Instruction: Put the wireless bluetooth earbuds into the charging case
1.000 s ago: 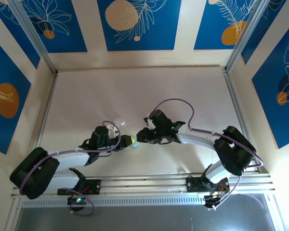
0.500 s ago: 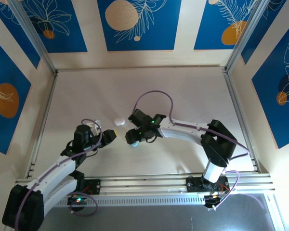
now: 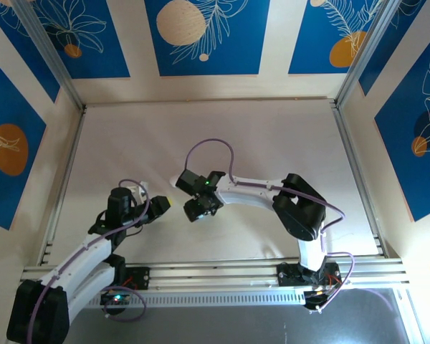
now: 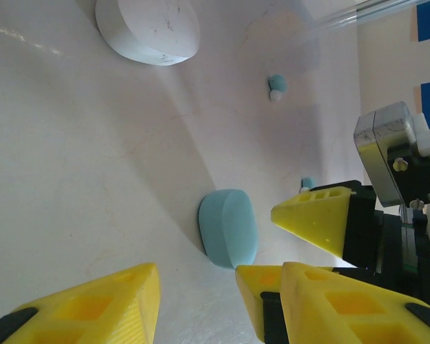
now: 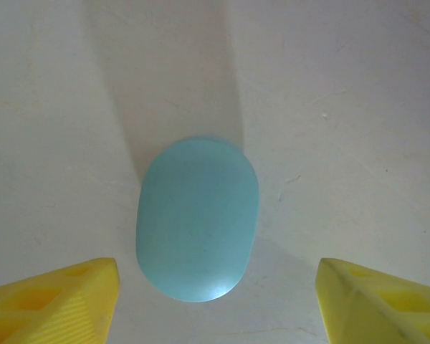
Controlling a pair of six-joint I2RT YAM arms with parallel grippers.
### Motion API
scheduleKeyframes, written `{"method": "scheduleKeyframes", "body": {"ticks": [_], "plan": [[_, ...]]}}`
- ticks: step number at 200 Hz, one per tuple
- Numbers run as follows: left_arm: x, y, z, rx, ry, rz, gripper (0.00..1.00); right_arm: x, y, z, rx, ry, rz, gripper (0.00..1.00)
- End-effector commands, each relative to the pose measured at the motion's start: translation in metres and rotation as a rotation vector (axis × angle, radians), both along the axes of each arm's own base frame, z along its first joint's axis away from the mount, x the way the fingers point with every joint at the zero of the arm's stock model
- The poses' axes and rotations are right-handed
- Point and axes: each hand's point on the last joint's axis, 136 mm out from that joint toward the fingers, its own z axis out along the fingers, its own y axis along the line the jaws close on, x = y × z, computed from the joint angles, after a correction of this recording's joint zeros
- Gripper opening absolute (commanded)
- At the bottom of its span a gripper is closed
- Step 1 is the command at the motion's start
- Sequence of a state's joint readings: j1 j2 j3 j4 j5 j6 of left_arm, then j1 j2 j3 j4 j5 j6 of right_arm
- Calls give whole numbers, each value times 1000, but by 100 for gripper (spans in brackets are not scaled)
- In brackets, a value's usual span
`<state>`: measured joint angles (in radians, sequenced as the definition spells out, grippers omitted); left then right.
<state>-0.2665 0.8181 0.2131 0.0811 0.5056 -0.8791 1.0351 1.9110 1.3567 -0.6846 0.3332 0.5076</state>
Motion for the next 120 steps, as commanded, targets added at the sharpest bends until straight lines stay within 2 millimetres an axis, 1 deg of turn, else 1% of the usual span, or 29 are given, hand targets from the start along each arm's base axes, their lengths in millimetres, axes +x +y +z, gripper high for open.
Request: {"method": "scheduleKeyframes", "body": {"ticks": [1,43,57,67,81,90,120], "plan": [[-5,1,-5,1,-1,-23,48,2,4,2,-19,-5,20,72],[-6,0,-4,-2,0,-27,47,4,9,-2,-20,8,27,69],[-6,0,-5,-3,0,-25,47,6,10,-4,-23,14,22,67],[-6,1,-5,-3,1,-24,47,7,10,-5,-24,17,17,64],[-6,1,-5,-3,1,-24,47,8,10,-7,-25,22,13,62],[-6,0,-5,-3,0,-26,47,8,10,-8,-29,27,11,59],[-6,0,-4,-4,-1,-28,47,10,10,-10,-29,32,6,57]]}}
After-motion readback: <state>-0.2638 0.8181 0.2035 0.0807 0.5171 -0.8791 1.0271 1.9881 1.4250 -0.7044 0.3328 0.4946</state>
